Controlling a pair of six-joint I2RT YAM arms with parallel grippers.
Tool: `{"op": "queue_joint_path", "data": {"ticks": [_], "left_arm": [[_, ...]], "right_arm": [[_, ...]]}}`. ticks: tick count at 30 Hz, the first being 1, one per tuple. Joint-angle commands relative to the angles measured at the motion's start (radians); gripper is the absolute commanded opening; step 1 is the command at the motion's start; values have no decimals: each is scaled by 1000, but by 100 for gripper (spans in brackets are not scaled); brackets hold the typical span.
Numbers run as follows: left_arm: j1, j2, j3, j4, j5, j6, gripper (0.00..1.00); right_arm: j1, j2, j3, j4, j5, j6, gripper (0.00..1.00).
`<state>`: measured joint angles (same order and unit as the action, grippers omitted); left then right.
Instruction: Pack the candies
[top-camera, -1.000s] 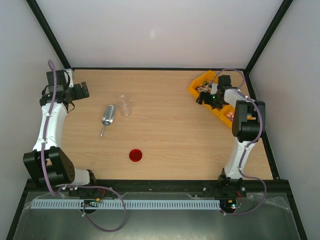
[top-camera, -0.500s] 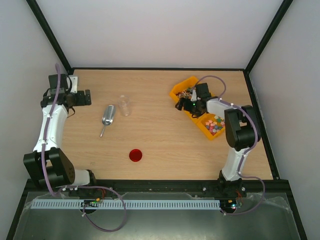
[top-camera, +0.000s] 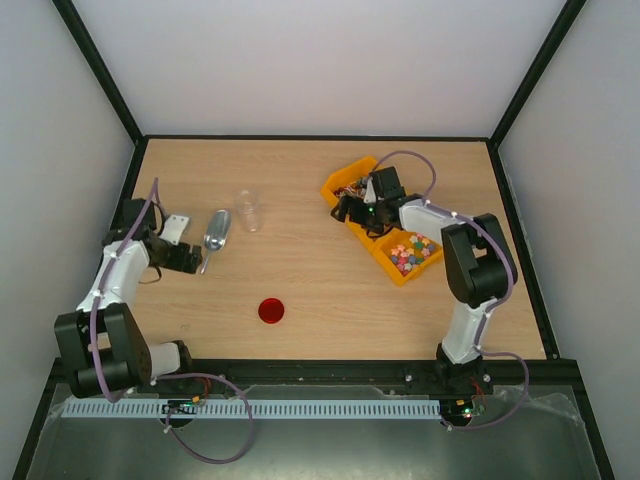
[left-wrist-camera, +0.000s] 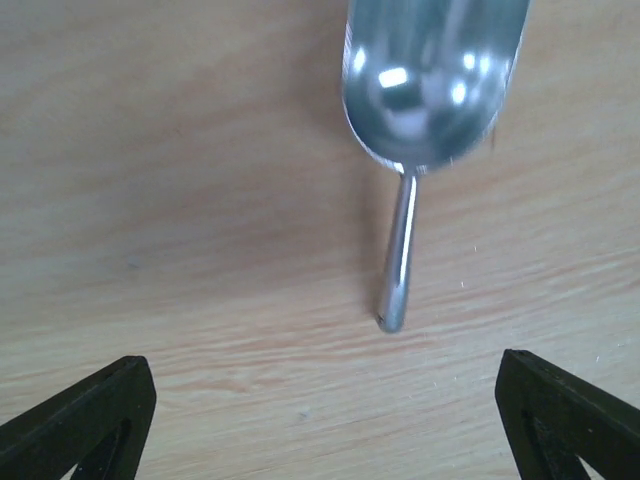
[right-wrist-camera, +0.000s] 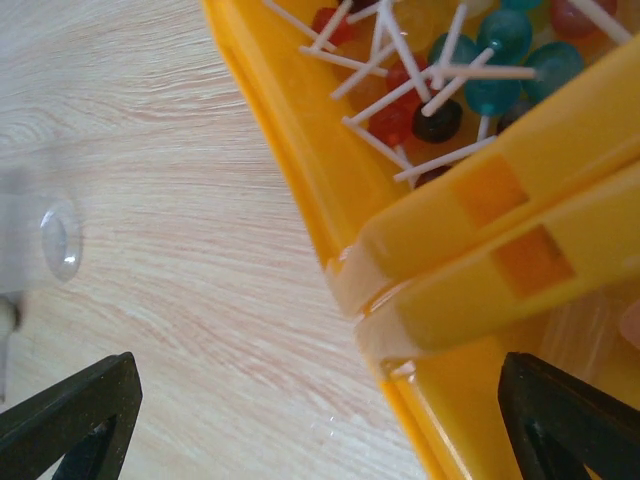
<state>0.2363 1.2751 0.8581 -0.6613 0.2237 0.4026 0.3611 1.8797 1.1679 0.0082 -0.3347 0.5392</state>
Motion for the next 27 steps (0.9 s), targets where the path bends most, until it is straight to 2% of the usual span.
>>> {"op": "queue_joint_path", "data": {"ticks": [1,11,20,24,27], "left_arm": [[3,-40,-103,46,31,89,94],[-12,-64,-291,324,89,165,84],[-69,88,-270,432,40,198,69],[-72,167,-235,447,23,176,52],[-56,215,-215,447,27,175,35]], "right_arm": [[3,-106,11,-103,-45,-91,99],[1,-278,-1,-227,-153,-267,99],[1,-413,16,-214,-242,-350,99],[1,-438,50,-255,-233,-385,99],[1,-438,82,-291,-148,-373,99]]}}
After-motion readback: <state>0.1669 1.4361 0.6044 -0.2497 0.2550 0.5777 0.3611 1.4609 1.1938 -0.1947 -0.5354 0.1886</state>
